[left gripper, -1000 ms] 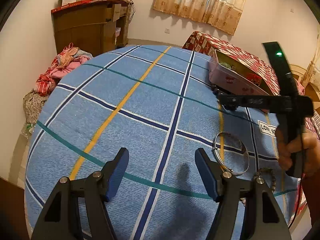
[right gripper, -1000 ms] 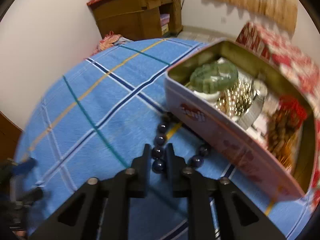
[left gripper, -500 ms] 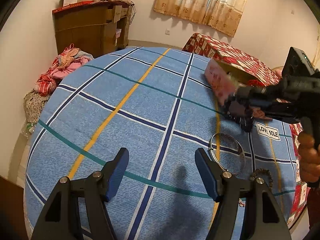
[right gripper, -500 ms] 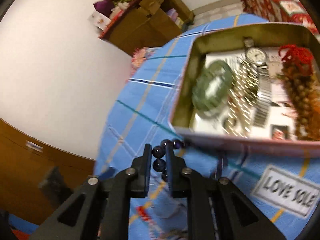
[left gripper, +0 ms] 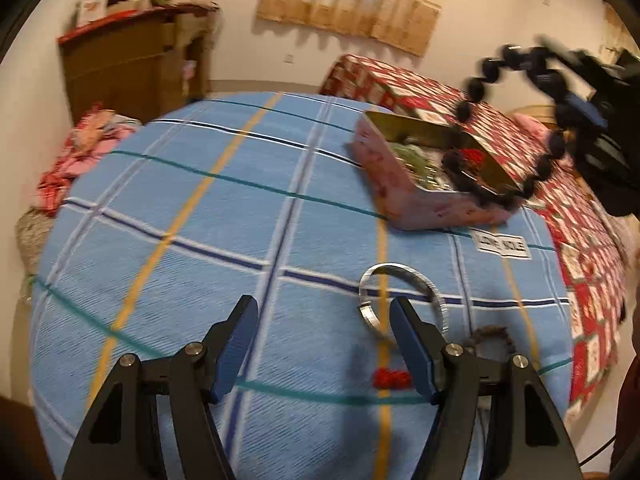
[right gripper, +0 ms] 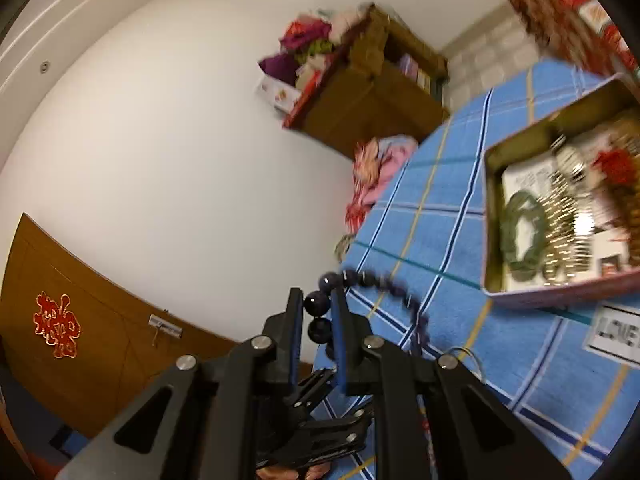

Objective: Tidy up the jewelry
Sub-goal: 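Grasp the silver bangle with the left tool while the right tool holds the black bead bracelet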

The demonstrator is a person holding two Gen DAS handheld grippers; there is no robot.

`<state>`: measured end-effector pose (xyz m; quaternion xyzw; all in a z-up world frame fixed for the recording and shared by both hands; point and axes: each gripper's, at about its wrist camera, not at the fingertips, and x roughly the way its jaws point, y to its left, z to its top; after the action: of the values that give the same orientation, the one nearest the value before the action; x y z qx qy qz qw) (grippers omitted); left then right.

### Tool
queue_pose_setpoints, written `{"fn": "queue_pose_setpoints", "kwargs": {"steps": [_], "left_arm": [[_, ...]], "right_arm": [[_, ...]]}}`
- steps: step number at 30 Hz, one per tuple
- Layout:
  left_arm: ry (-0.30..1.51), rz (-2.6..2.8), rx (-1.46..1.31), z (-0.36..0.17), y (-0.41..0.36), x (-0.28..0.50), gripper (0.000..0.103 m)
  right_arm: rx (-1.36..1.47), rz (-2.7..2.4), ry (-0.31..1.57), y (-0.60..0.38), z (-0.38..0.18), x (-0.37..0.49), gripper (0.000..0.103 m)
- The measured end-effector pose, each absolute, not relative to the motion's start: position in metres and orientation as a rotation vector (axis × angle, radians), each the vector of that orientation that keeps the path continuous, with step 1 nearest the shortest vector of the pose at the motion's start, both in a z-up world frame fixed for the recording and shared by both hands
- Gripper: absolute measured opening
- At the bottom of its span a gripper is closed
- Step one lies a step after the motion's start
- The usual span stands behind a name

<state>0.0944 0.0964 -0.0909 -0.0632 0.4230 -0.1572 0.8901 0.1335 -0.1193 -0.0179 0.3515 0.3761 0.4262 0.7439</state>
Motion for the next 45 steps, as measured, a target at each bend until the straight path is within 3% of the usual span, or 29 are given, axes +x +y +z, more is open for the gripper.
{"fn": "queue_pose_setpoints", "kwargs": {"steps": [8,9,10,11,12,16,34,42,45], "left_arm": [[0.941,-0.318,0.017,-0.105,0.057,0.115,0.068],[0.936,-0.313,0.044,-0.106,0.053,0.114,0.062],[0.927,-0.306,0.066,-0.105,0.051,0.113,0.047],[0.921,-0.307,0.081,-0.105,0.048,0.112,0.039],[0.921,-0.316,0.081,-0.104,0.049,0.114,0.022],[0.922,-0.317,0.061,-0.104,0.053,0.118,0.004],[0.695,-0.355,0.071,-0.043,0.054,0.088,0.0],[0.948,-0.356,0.009,-0.09,0.067,0.112,0.0],[0.958,-0.351,0.061,-0.101,0.058,0.109,0.001]], "right_arm": [[0.816,0.808,0.763,-0.17,-0.022,0.093,0.017],[0.832,0.799,0.761,-0.176,-0.025,0.092,0.017],[0.847,0.789,0.756,-0.182,-0.029,0.089,0.017],[0.861,0.773,0.747,-0.189,-0.032,0.086,0.017],[0.869,0.766,0.743,-0.197,-0.033,0.084,0.017],[0.904,0.75,0.734,-0.213,-0.037,0.079,0.017],[0.924,0.743,0.685,-0.23,-0.031,0.067,0.017],[0.91,0.749,0.693,-0.229,-0.031,0.064,0.017],[0.914,0.751,0.701,-0.227,-0.034,0.064,0.017]]}}
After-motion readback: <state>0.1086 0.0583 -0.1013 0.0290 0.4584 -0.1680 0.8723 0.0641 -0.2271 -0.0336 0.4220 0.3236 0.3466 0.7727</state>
